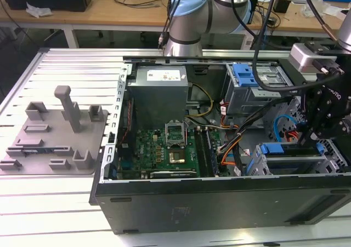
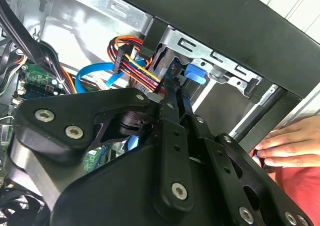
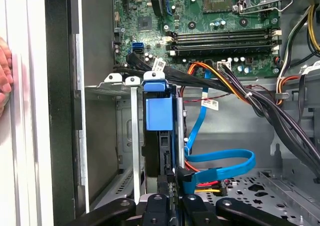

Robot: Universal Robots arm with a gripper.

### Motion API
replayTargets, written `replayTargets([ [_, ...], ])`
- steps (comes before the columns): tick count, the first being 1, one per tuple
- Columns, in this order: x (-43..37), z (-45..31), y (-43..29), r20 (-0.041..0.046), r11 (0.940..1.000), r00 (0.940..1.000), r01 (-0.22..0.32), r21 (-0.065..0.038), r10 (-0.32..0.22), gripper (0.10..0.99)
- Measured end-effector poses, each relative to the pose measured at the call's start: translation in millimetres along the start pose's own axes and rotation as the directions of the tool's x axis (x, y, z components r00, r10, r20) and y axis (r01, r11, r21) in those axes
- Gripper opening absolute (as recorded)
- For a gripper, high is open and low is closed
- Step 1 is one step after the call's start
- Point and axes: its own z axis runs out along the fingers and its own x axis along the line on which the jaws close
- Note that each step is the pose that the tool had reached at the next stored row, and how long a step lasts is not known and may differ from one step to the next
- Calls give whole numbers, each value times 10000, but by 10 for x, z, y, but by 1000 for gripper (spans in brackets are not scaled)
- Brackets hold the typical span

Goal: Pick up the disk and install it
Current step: 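Insert the first disk wire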

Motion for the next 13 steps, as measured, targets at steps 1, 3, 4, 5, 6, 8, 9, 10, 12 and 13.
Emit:
replayTargets([
  [1,0,2,0,-1,10000,10000,0,0,0,169],
  [3,1,11,0,0,10000,10000,0,0,0,169],
  [4,1,14,0,1,10000,10000,0,0,0,169],
  [5,2,15,0,-1,10000,10000,0,0,0,169],
  [6,2,16,0,0,10000,10000,0,0,0,169],
  [8,6,8,0,3,10000,10000,-1,0,1,239],
  [9,14,-65,0,4,10000,10000,-1,0,1,239],
  [10,19,-109,0,4,10000,10000,-1,0,1,239],
  [12,25,-164,0,4,10000,10000,0,1,0,239],
  [13,28,-191,0,3,10000,10000,0,1,0,239],
])
